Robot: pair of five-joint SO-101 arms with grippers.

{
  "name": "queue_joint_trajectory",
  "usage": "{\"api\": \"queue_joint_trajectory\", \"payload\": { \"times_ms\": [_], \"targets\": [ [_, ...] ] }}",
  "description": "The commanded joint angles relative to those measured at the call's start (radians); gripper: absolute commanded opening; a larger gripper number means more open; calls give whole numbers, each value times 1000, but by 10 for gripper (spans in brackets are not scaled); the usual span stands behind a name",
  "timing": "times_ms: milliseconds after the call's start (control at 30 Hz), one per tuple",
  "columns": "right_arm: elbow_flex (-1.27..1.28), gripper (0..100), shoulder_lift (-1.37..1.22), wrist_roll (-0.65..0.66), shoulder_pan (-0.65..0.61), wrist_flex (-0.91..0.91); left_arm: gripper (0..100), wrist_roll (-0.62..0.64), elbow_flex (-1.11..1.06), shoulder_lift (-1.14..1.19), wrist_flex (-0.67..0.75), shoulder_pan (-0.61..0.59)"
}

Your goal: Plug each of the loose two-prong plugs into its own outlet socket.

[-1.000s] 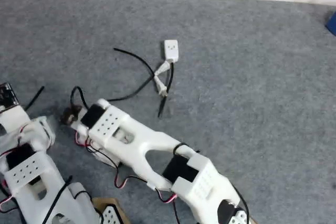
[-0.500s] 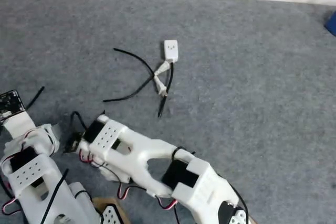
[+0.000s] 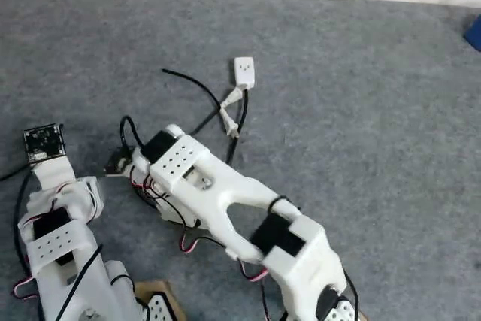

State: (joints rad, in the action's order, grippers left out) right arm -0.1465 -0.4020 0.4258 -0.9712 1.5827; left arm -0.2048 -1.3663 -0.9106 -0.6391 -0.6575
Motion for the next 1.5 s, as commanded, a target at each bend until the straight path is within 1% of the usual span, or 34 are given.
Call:
{"api": "queue_joint_trajectory", "payload": {
  "times_ms": [0,100,200,333,567,667,733,800,867,1033,1133,1367,1467],
  "targets": [
    [-12,365,74,11,18,-16,298,-3,4,-13,15,1],
    [56,365,48,15,19,-111,298,-3,4,-13,15,-1],
    [99,365,1,54,19,-165,298,-3,4,-13,15,-1],
    [64,365,-35,55,39,-163,298,-3,2,-13,14,4],
    [-27,365,-41,61,194,-166,298,-3,2,-13,14,4],
    [-24,365,-42,126,216,-170,298,-3,2,-13,14,4],
    [-12,365,-47,123,217,-166,298,-3,2,-13,14,4],
    [-1,365,-48,123,209,-160,298,-3,2,-13,14,4],
    [-12,365,-47,104,196,-117,298,-3,1,-13,14,5],
    [-177,364,-45,-3,119,82,298,-8,-8,-13,18,39],
    [-219,364,-47,-61,56,176,298,-8,-7,-13,18,36],
    [-197,364,-56,-160,-2,163,298,-8,-7,-13,18,28],
    [-196,364,-58,-164,-18,139,298,-8,-7,-13,18,28]
  ]
}}
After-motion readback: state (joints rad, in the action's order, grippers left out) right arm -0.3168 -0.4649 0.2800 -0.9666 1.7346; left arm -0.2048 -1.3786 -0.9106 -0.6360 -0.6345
